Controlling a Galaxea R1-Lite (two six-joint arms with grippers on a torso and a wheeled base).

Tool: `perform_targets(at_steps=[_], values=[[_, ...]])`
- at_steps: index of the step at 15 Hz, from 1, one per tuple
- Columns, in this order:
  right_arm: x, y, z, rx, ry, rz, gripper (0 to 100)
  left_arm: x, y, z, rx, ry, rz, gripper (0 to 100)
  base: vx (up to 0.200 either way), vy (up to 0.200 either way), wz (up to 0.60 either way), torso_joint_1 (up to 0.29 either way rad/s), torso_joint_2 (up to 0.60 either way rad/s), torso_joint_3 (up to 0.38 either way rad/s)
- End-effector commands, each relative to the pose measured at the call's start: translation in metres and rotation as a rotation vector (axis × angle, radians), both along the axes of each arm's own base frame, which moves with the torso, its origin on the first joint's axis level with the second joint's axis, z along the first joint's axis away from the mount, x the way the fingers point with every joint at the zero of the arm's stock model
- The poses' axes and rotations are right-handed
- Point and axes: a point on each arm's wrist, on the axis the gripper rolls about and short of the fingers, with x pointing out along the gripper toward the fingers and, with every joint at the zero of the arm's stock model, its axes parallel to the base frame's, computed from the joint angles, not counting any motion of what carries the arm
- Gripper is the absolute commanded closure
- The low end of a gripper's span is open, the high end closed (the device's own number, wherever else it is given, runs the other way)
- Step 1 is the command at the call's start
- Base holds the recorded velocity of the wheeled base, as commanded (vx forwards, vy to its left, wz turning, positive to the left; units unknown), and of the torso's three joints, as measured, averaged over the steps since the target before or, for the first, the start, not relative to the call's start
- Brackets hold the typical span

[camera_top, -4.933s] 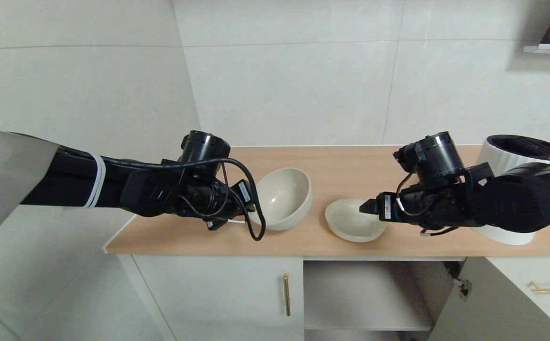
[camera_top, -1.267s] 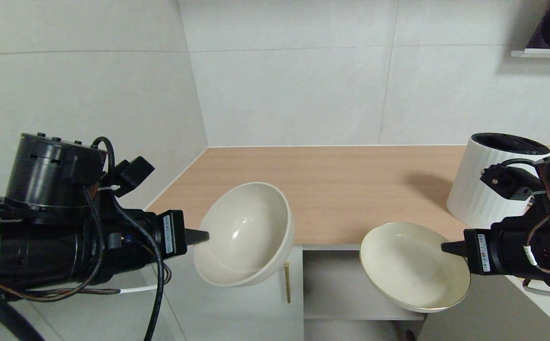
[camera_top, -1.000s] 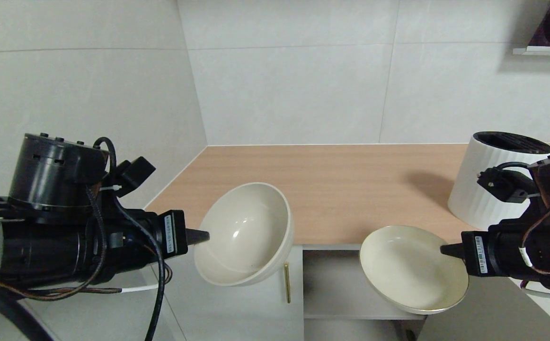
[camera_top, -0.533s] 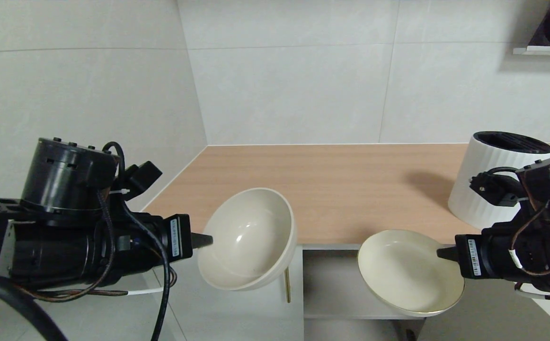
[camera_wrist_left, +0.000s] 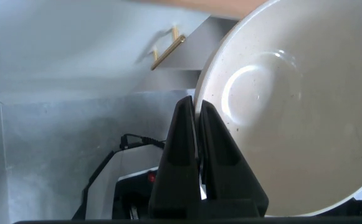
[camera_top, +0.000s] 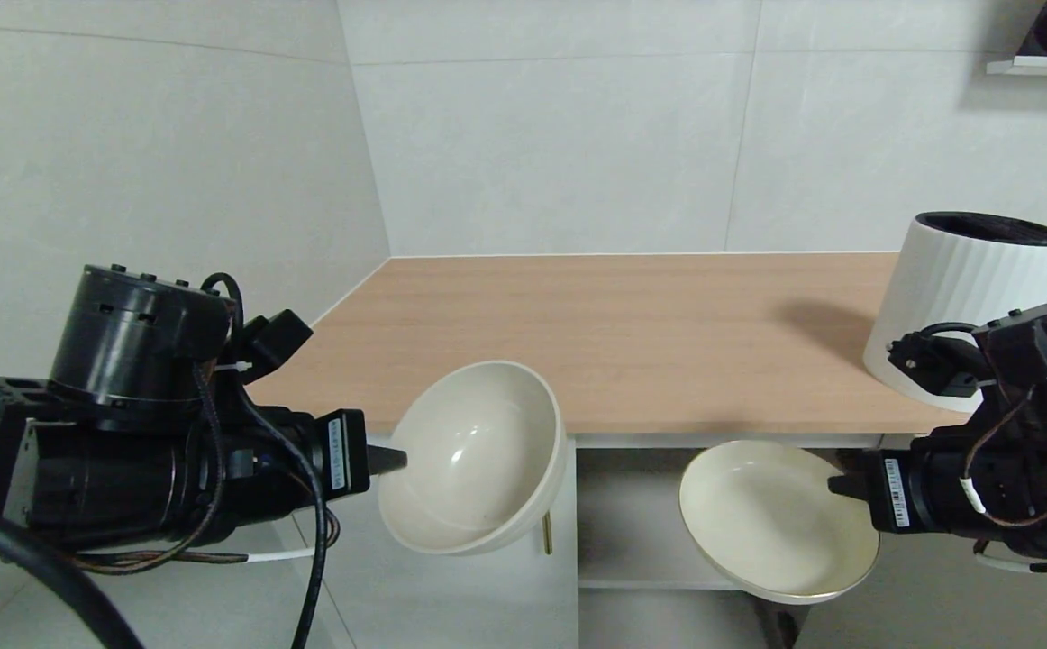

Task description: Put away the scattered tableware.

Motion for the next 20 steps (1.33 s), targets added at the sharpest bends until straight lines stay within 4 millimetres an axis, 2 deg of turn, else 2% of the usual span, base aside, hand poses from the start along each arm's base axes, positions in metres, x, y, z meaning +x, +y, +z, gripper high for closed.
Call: perform_targets(at_steps=[1, 15, 20], values=[[0.0006, 0.0004, -0.0012, -0.003, 0.005, 0.0, 100, 0.0005, 0.0, -0.0007, 0.001, 0.003, 0.002, 100, 0.0, 0.0, 0.0, -0.193, 0.48, 0.305], [0.0055, 0.003, -0.0075, -0.008, 0.013, -0.001, 100, 0.0027, -0.001, -0.0036, 0.007, 0.014, 0.002, 100, 0.0, 0.0, 0.0, -0.155, 0.46, 0.31], [0.0056, 0.0027, -0.0075, -0.007, 0.013, -0.001, 100, 0.0023, -0.0012, -0.0033, 0.006, 0.013, 0.0, 100, 0.0, 0.0, 0.0, -0.019, 0.11, 0.078]])
